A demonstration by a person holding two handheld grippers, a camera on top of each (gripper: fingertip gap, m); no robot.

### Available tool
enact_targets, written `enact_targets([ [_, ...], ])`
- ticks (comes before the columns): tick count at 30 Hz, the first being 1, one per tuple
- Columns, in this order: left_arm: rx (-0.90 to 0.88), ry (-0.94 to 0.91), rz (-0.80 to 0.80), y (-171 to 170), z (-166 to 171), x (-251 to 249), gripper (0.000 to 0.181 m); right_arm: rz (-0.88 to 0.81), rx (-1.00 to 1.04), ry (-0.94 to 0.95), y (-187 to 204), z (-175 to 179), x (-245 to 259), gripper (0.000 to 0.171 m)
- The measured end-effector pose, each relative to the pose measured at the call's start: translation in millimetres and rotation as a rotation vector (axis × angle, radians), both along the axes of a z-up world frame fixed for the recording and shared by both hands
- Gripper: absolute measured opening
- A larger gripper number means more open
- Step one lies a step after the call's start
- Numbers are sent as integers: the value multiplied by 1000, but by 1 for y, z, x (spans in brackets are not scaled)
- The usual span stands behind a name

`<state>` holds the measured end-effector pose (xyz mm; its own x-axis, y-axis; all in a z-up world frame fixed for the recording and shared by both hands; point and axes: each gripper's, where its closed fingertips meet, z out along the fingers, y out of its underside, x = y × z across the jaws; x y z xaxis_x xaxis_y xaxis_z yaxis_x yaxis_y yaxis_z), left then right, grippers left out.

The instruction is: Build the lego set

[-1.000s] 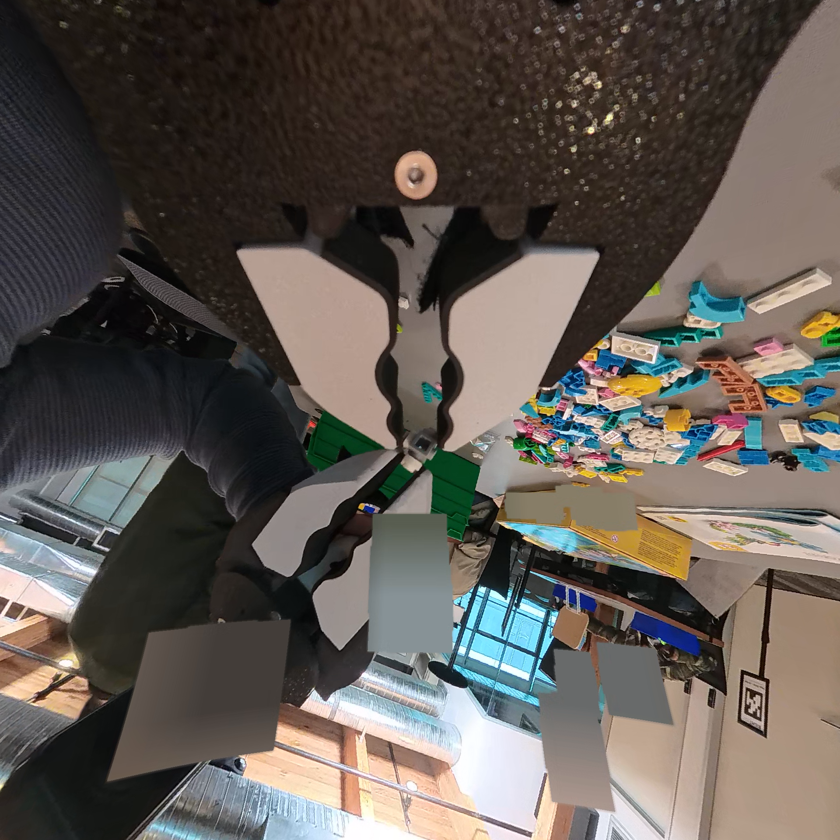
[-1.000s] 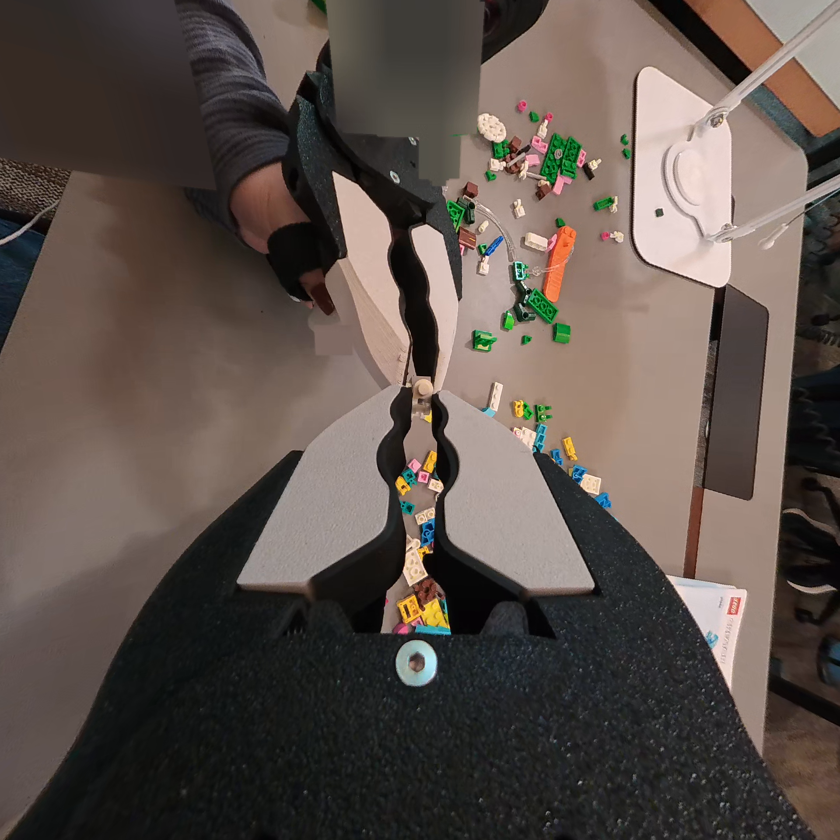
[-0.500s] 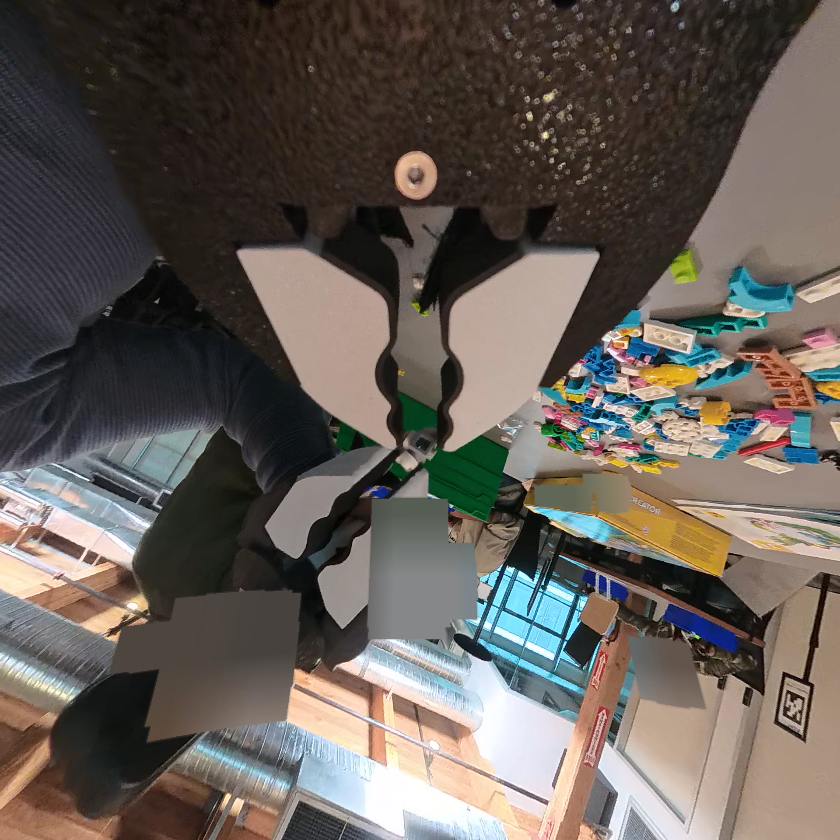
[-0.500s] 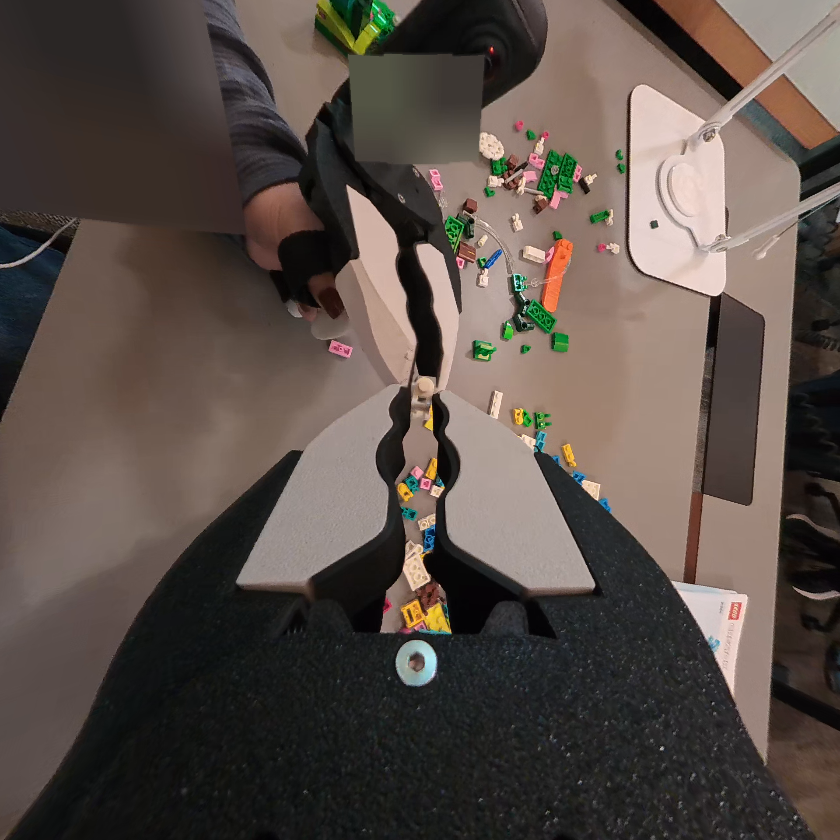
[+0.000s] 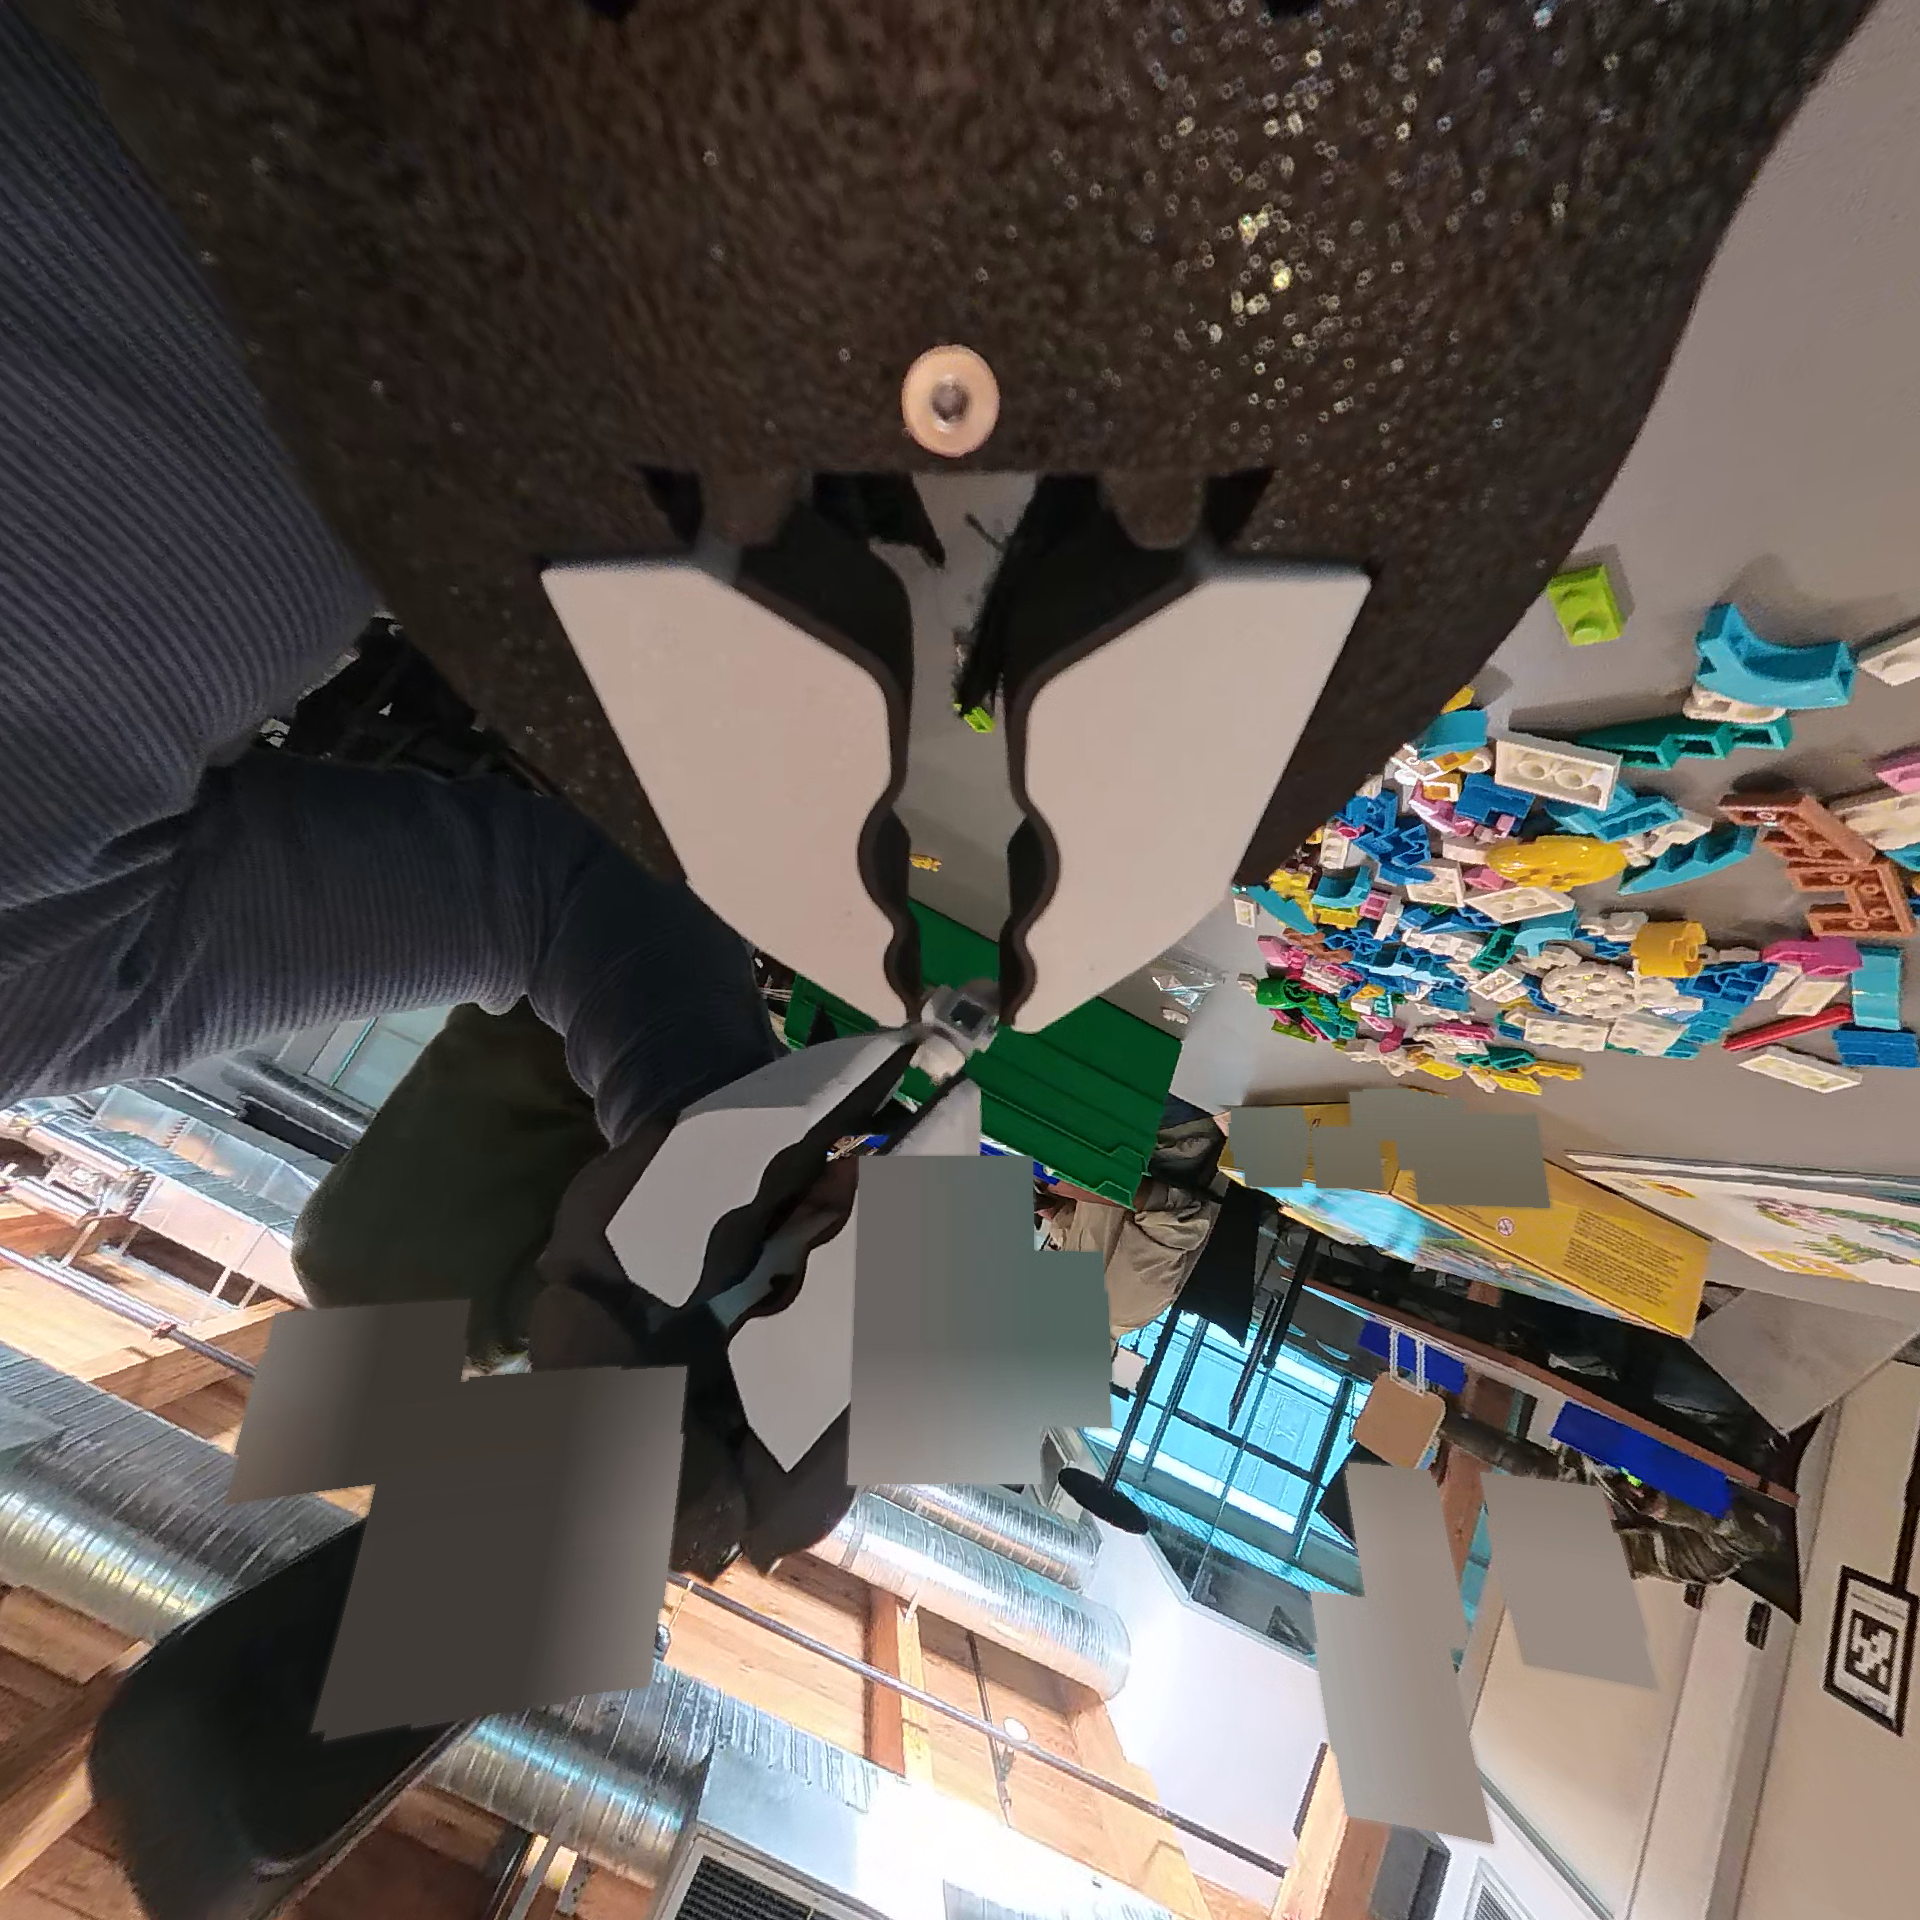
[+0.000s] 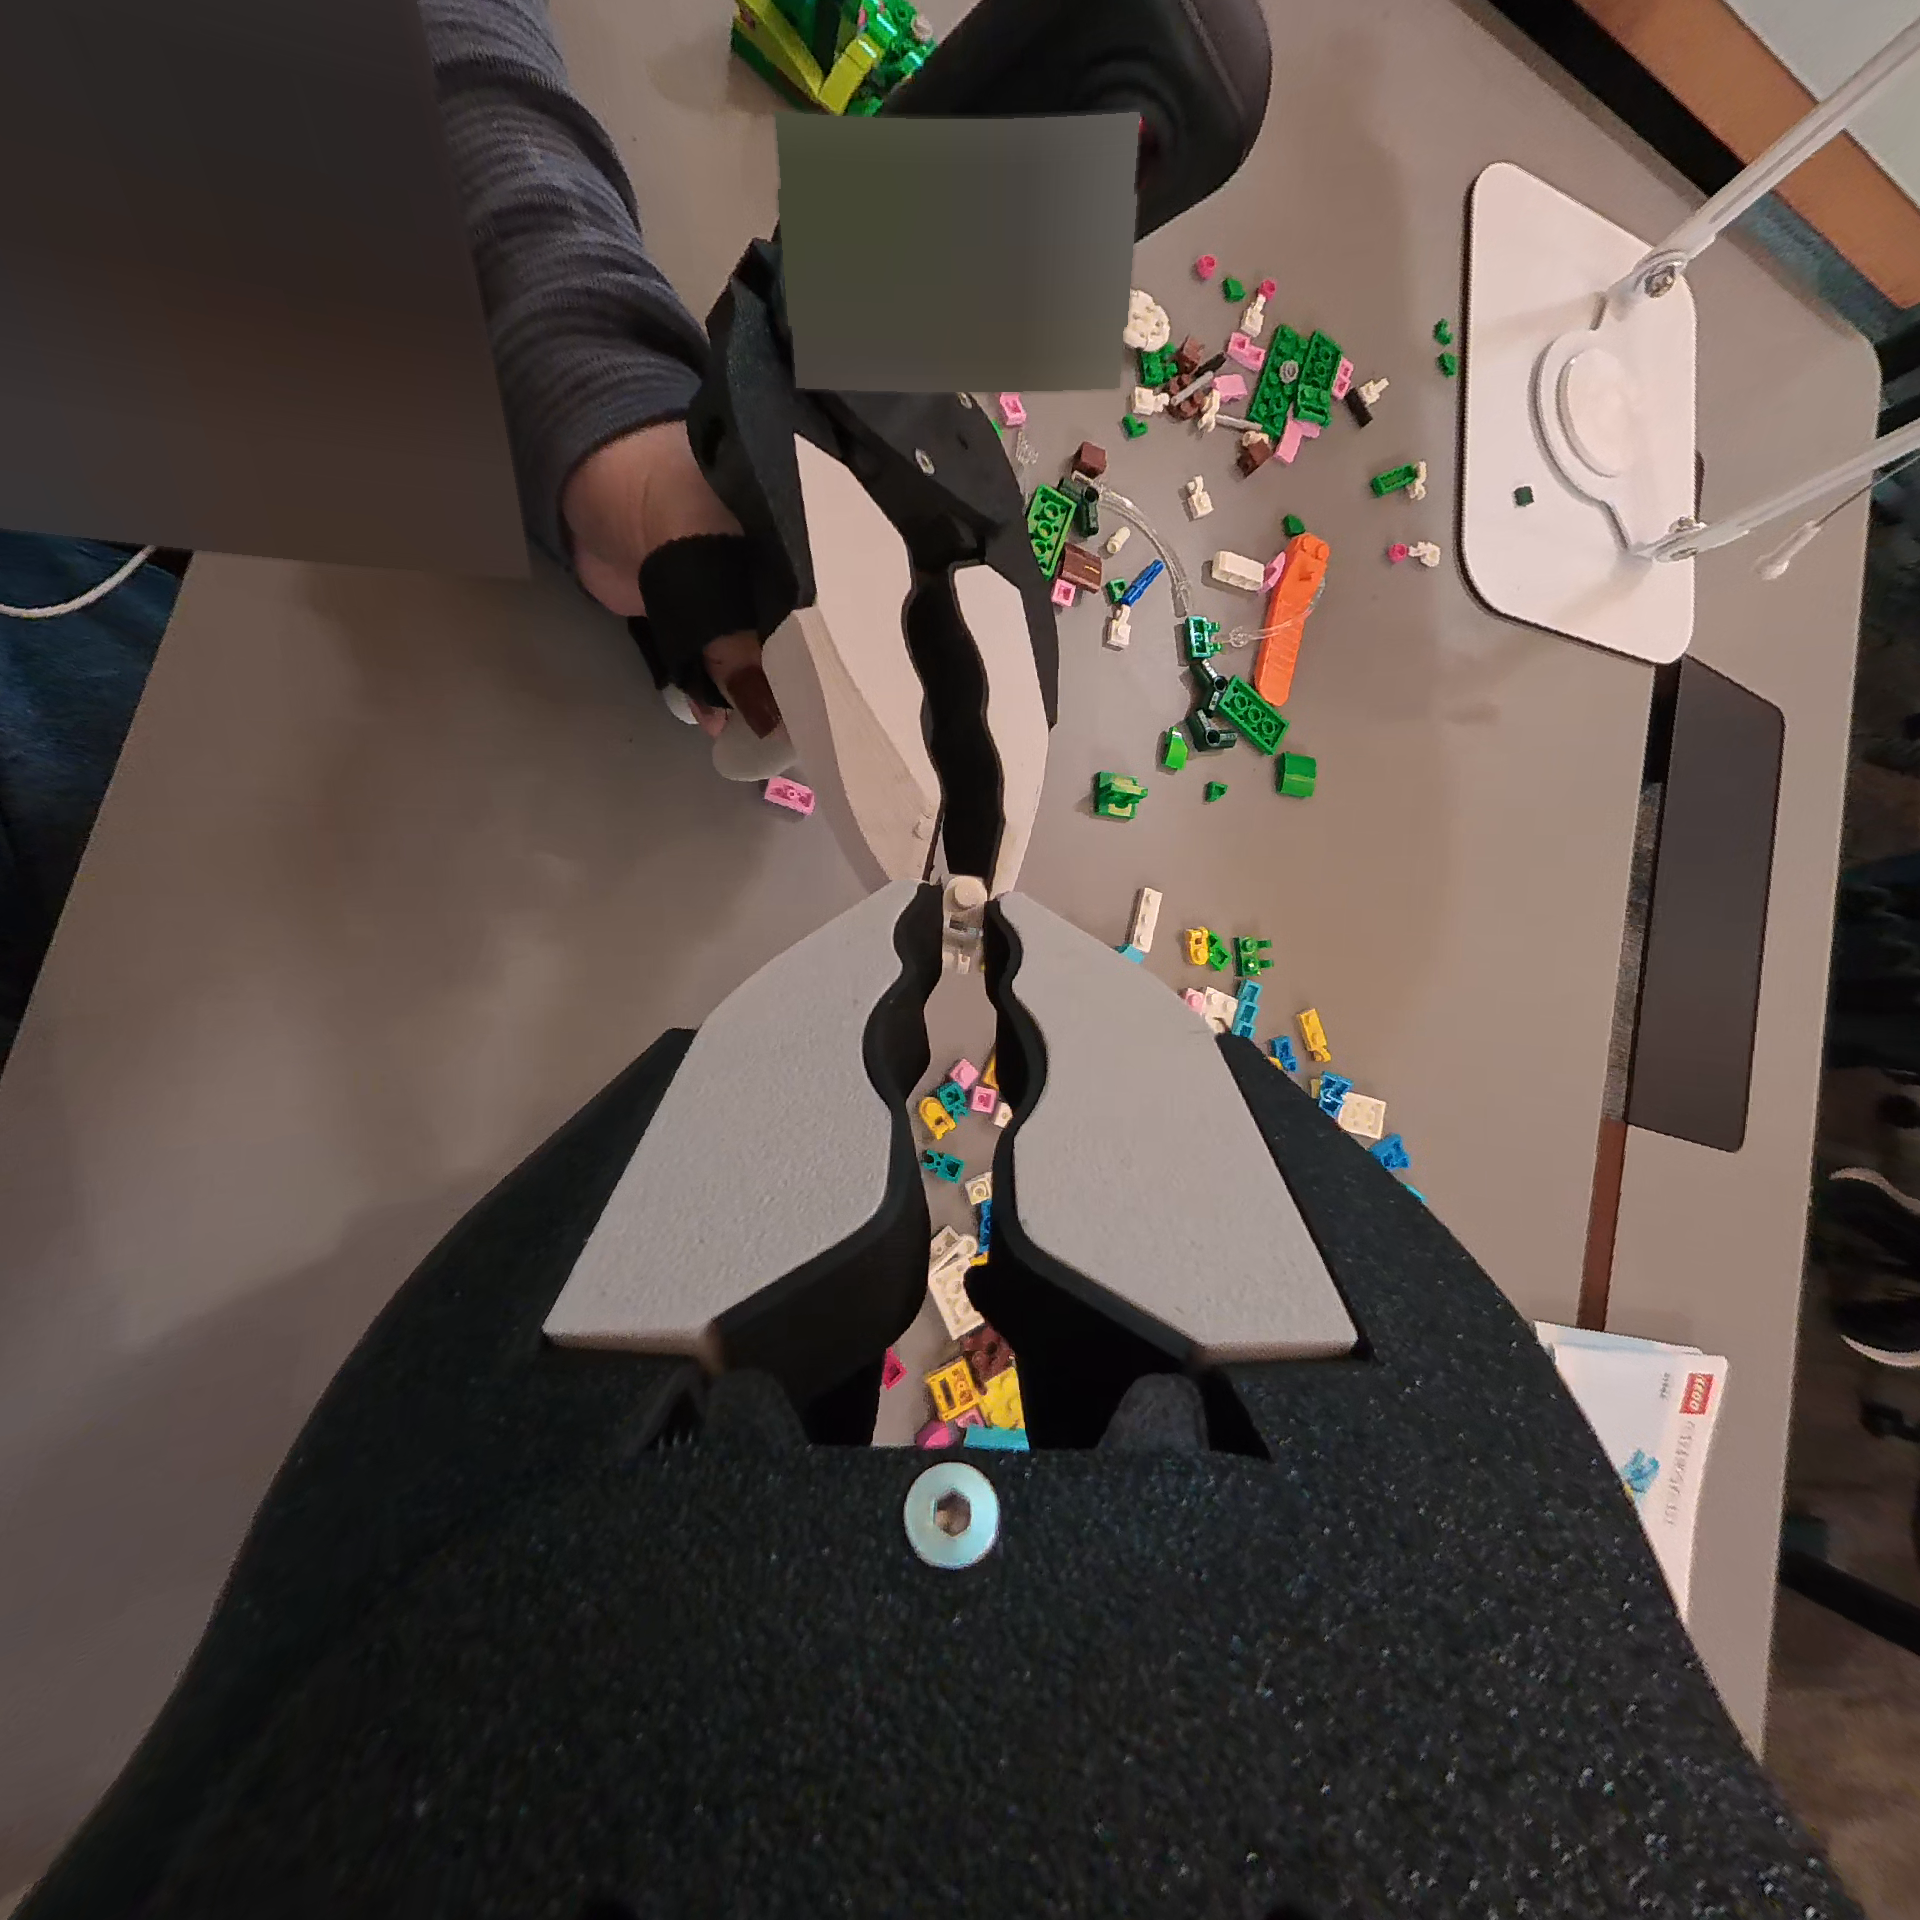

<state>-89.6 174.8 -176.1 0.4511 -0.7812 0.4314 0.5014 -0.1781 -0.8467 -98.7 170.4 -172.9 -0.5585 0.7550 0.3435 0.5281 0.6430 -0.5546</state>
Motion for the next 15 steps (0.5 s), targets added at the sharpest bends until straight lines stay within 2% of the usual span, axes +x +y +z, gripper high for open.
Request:
enact_targets([
  [15,4,15,-17,-2,-1,3,14,33,-10,-71,-3,-1,2,7],
])
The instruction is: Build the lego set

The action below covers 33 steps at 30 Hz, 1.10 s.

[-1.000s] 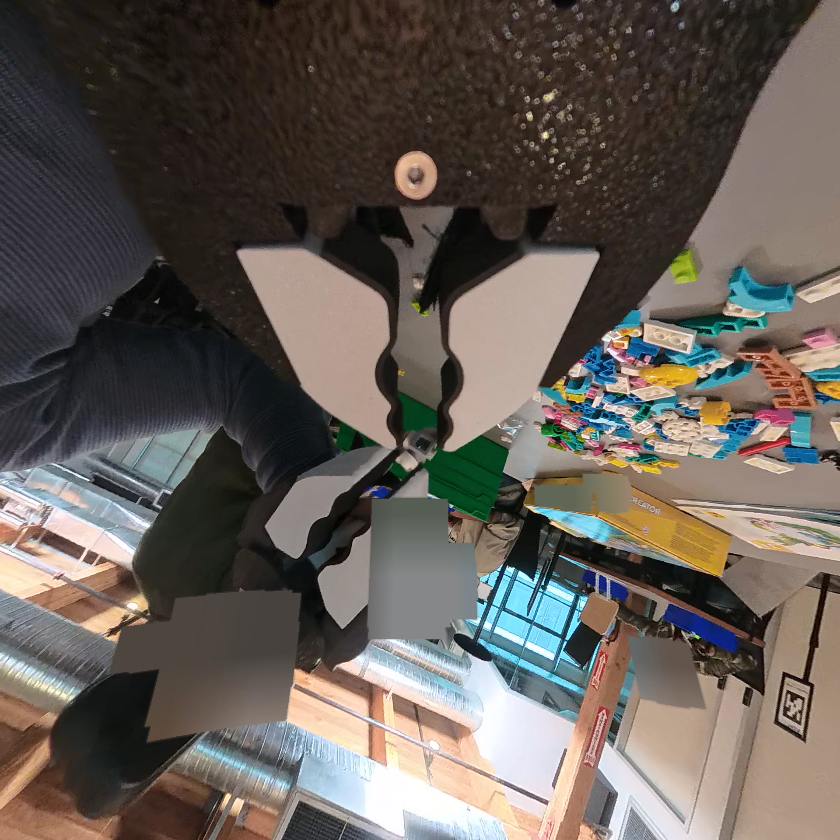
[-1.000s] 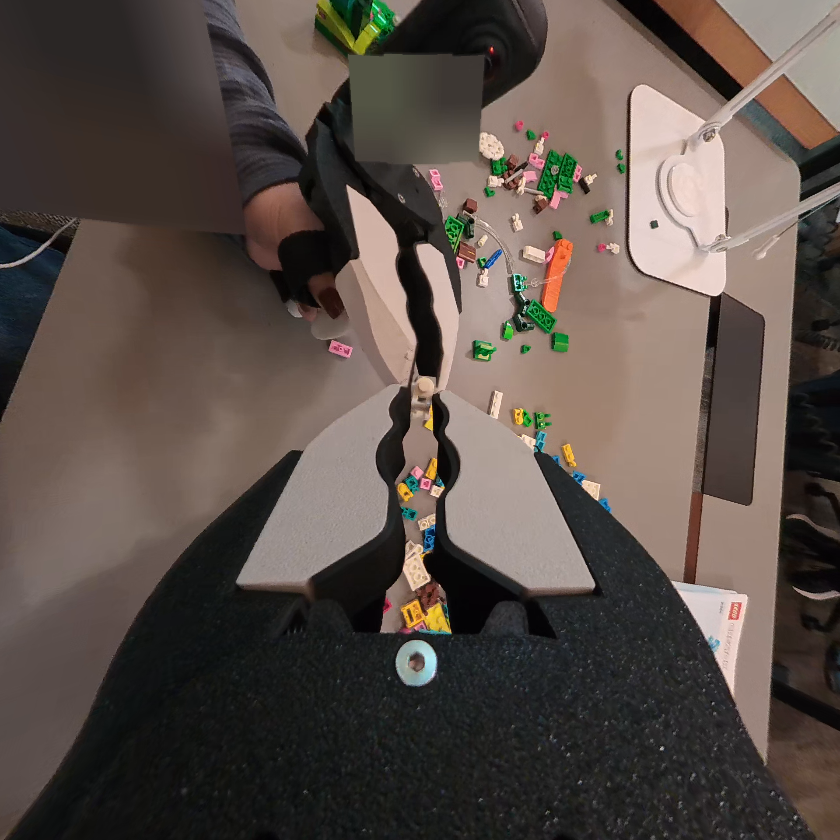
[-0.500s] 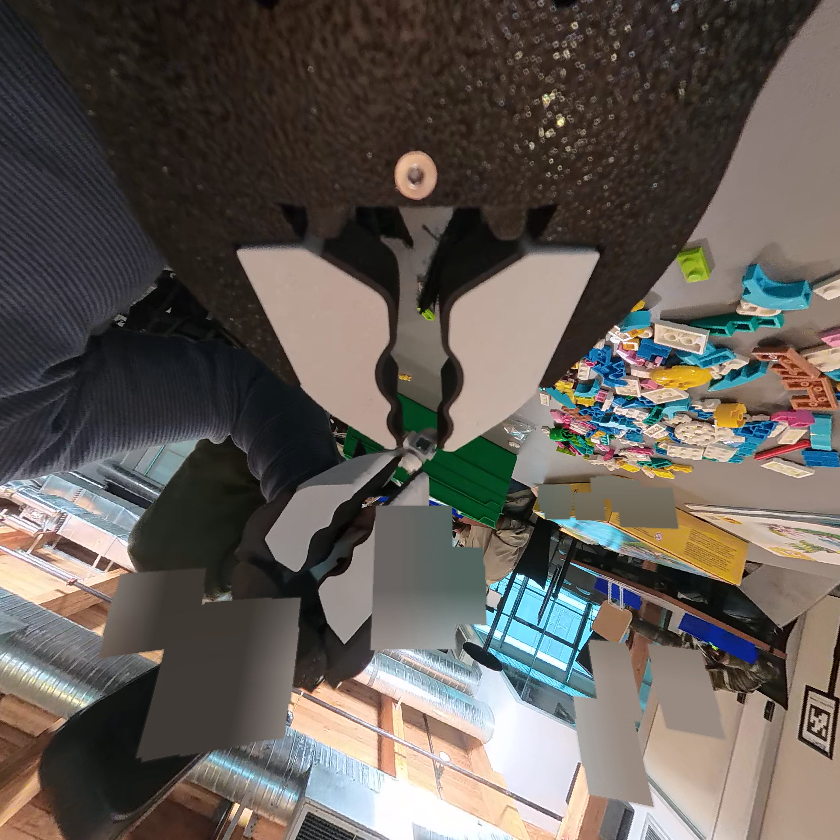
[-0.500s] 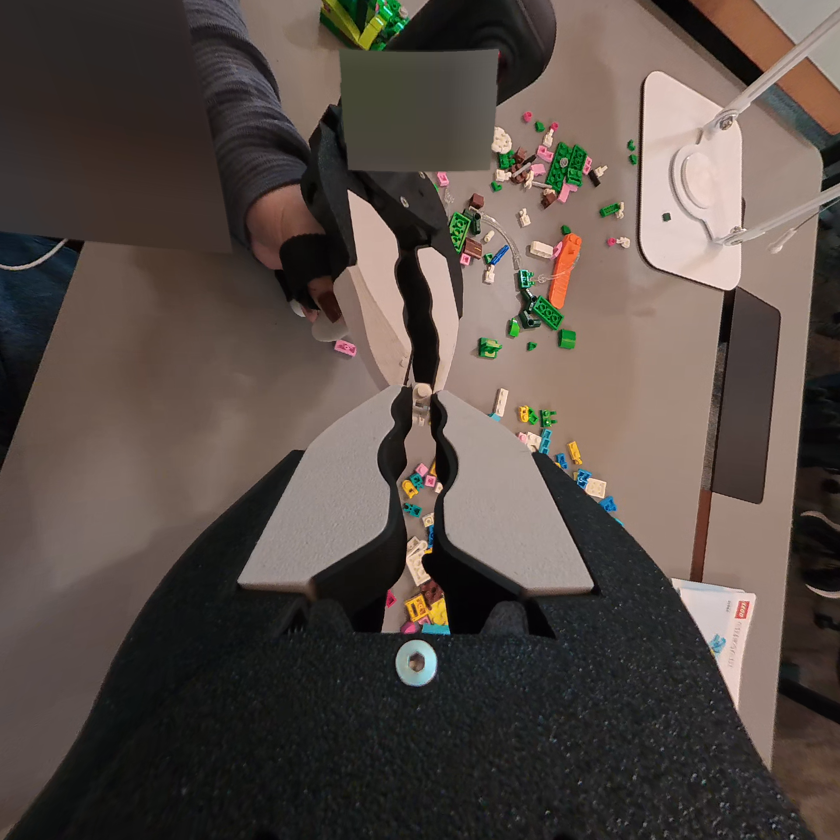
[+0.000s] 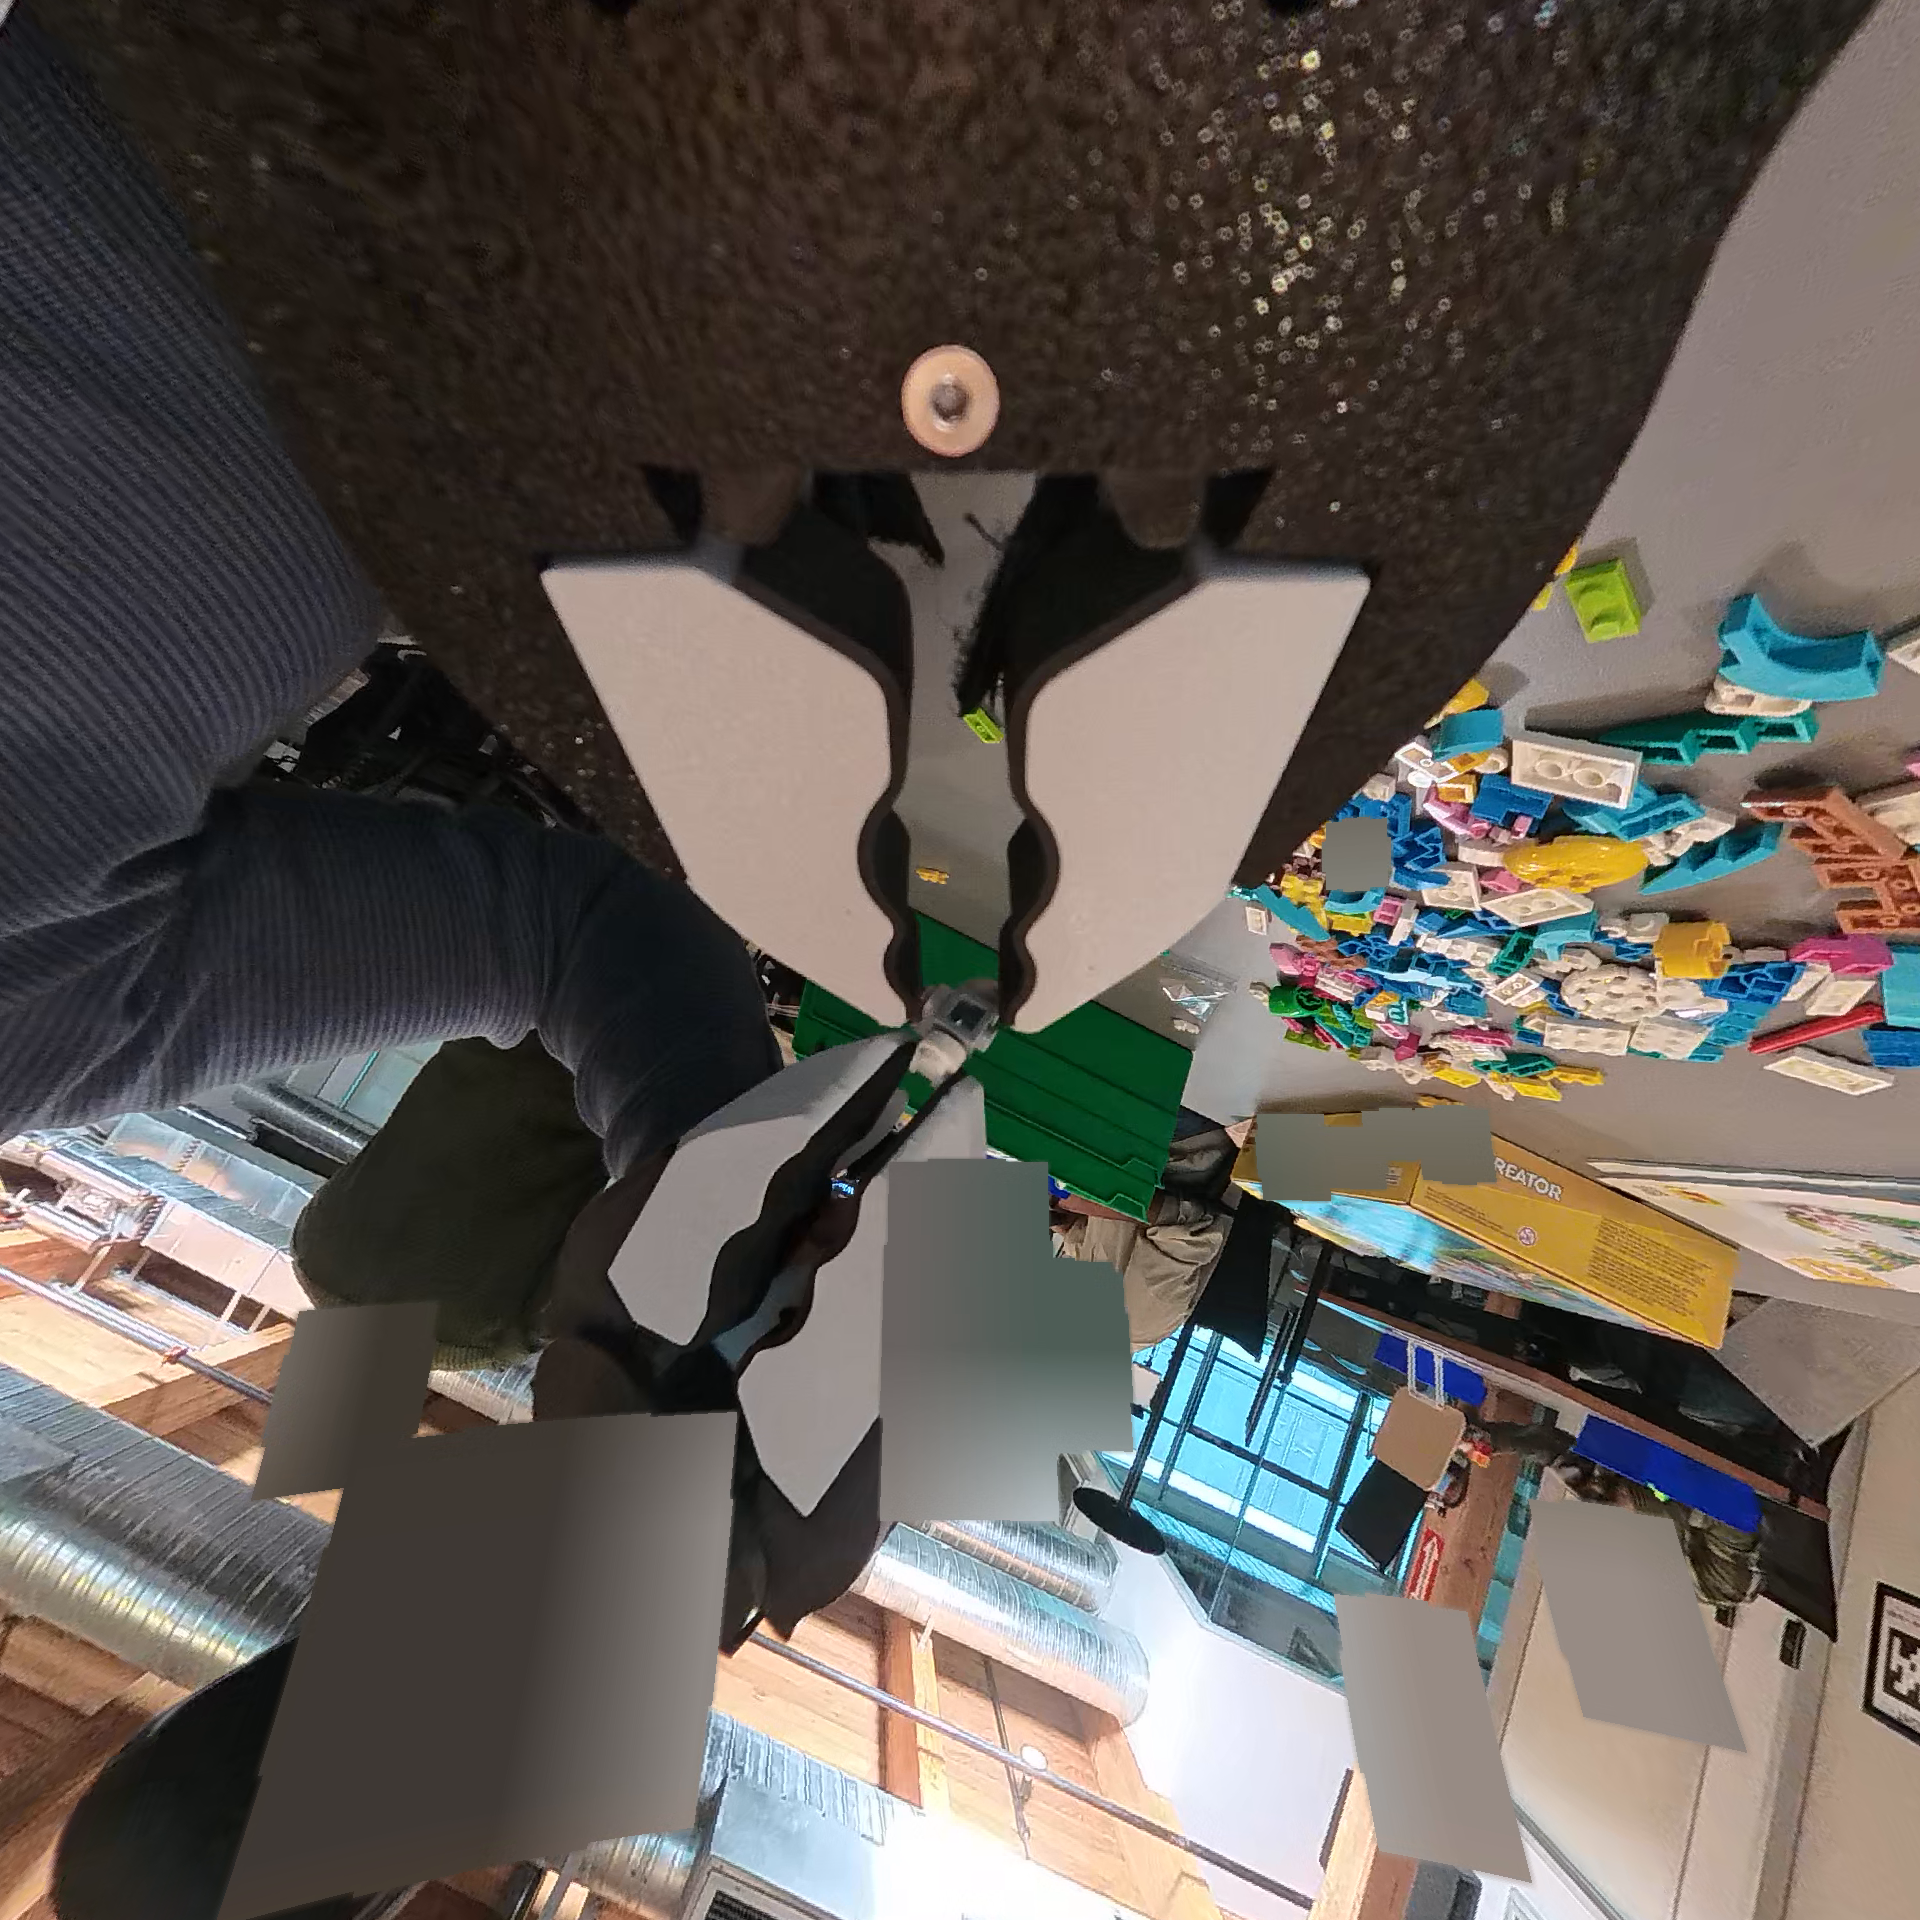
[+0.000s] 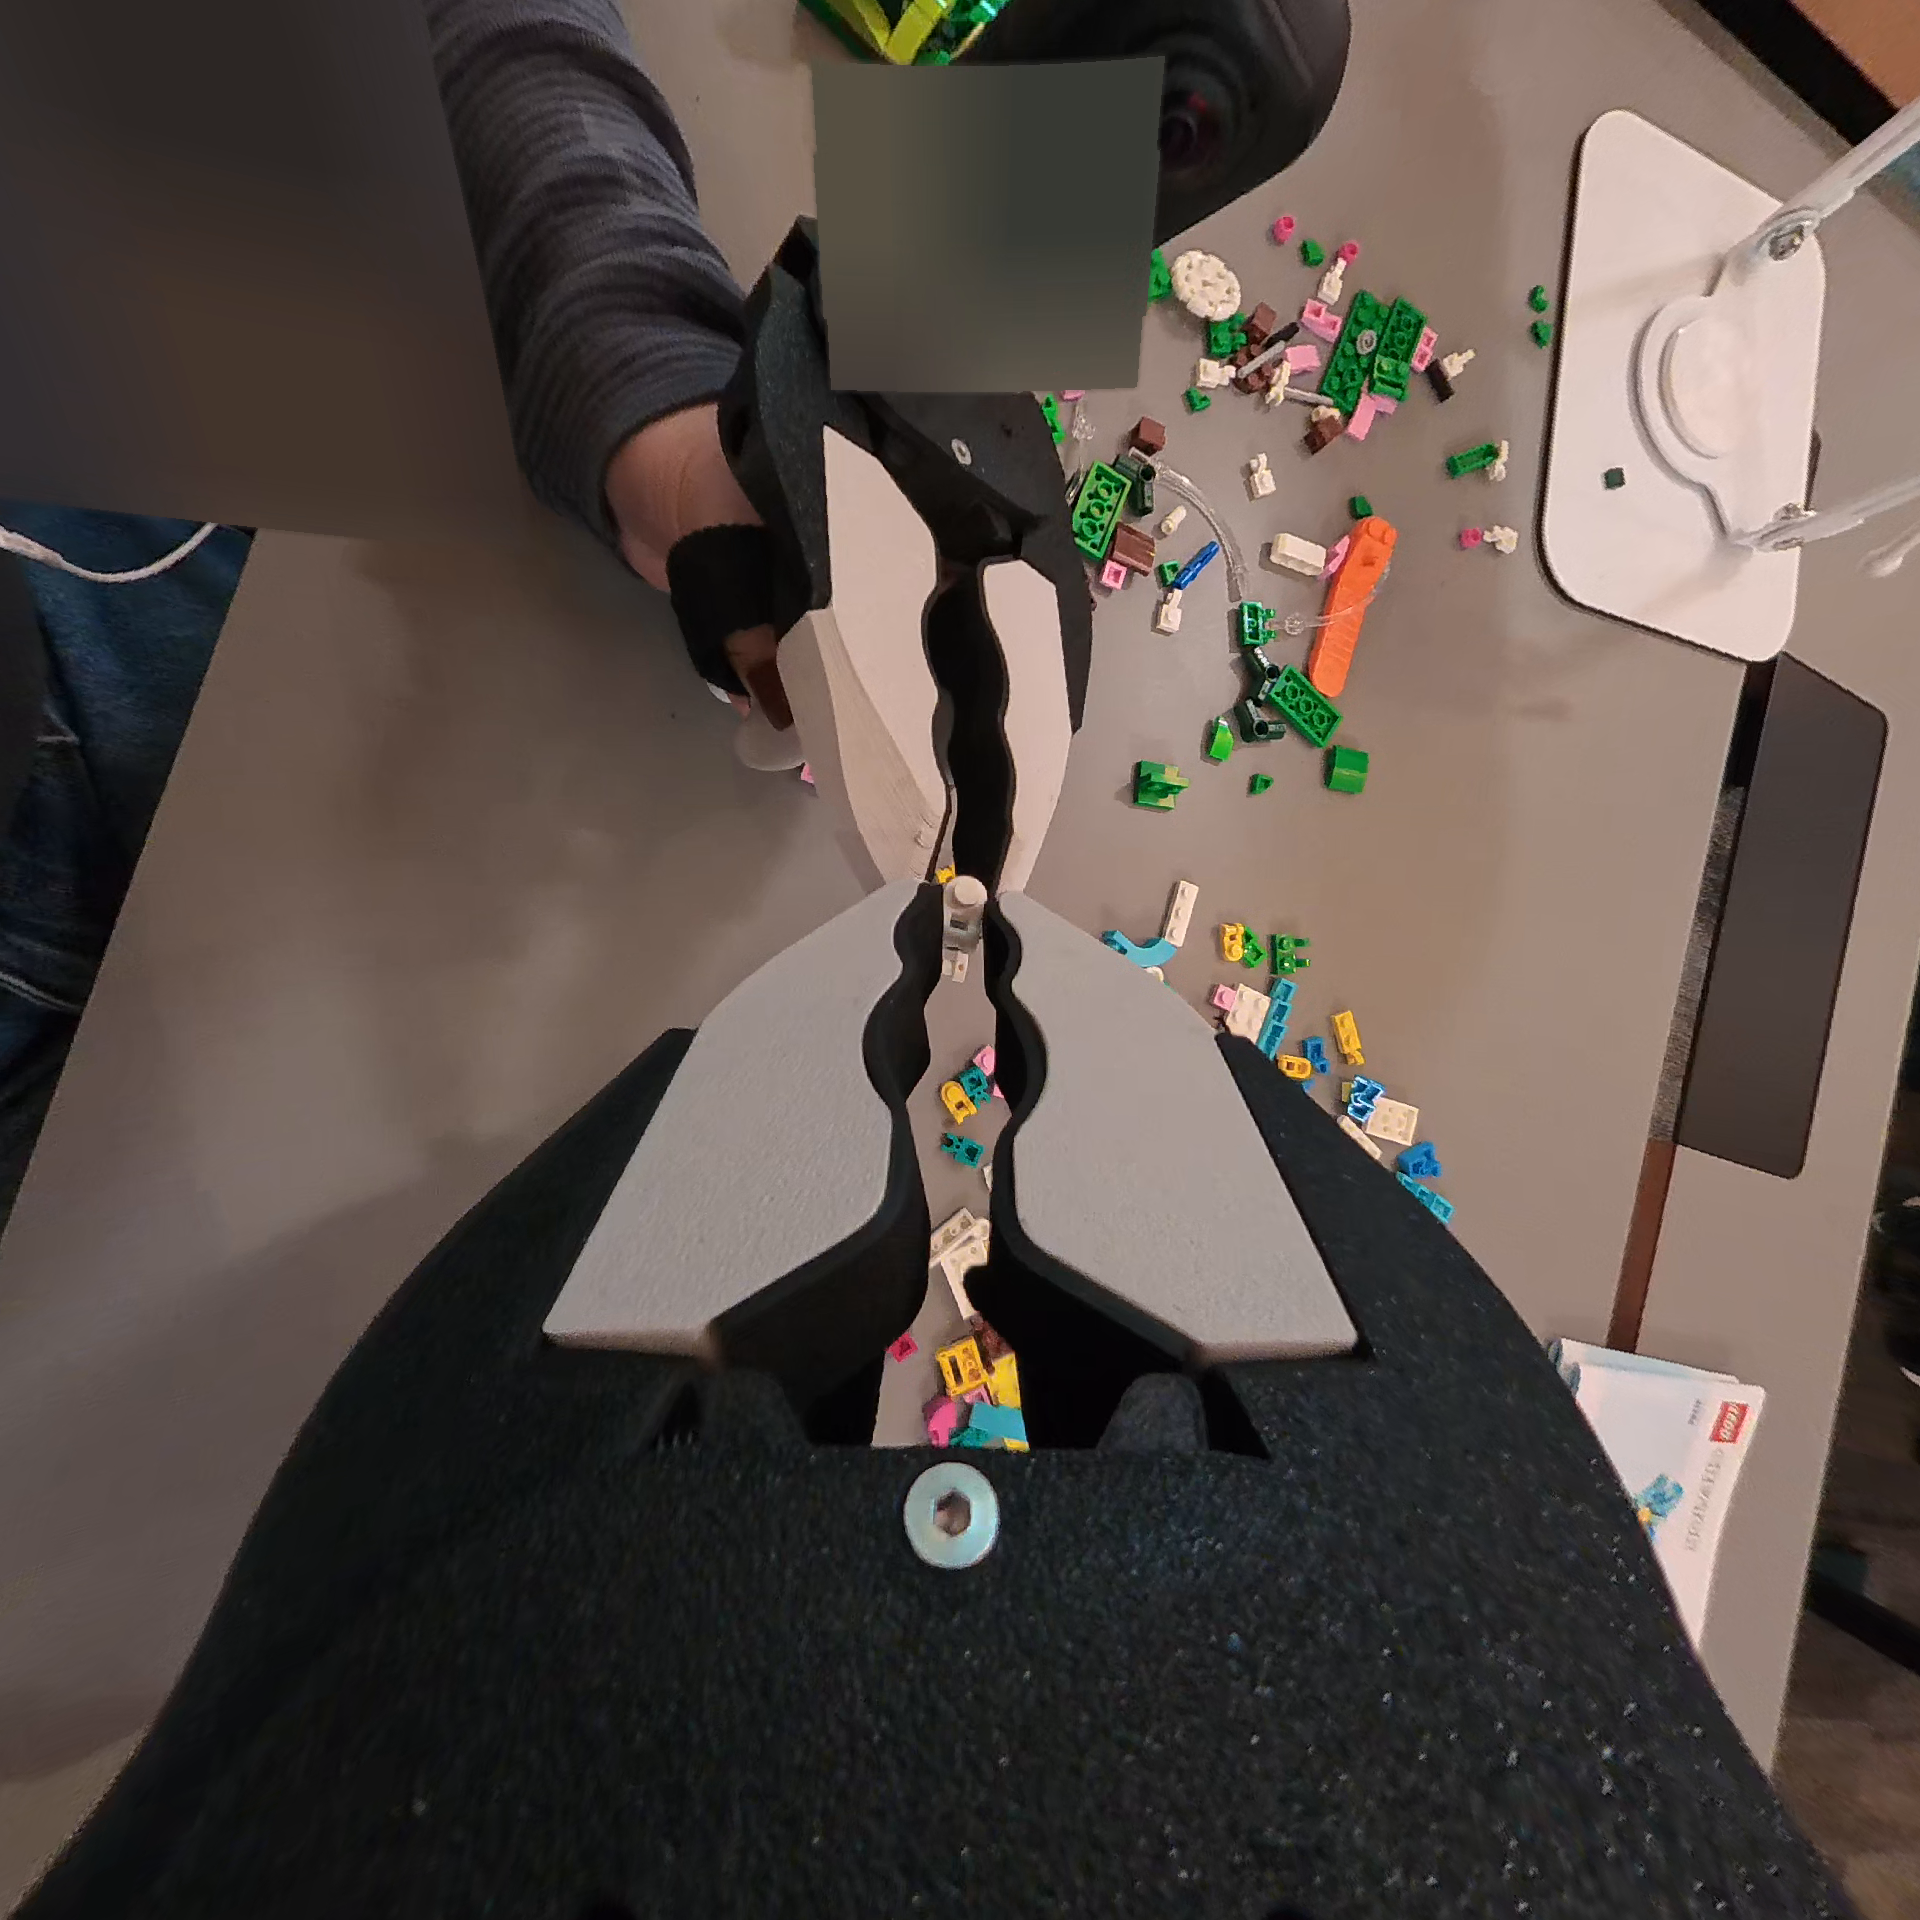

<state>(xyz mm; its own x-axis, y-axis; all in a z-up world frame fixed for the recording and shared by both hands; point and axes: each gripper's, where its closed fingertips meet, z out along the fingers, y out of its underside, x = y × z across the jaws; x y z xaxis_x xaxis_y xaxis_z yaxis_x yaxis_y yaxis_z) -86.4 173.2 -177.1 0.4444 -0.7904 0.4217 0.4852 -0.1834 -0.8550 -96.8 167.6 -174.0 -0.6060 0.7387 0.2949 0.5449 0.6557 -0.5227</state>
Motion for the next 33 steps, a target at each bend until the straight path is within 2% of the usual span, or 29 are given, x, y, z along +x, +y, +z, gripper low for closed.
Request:
enact_targets([
  [33,1,-8,-5,0,1,0,14,-11,18,-3,2,-1,1,8],
])
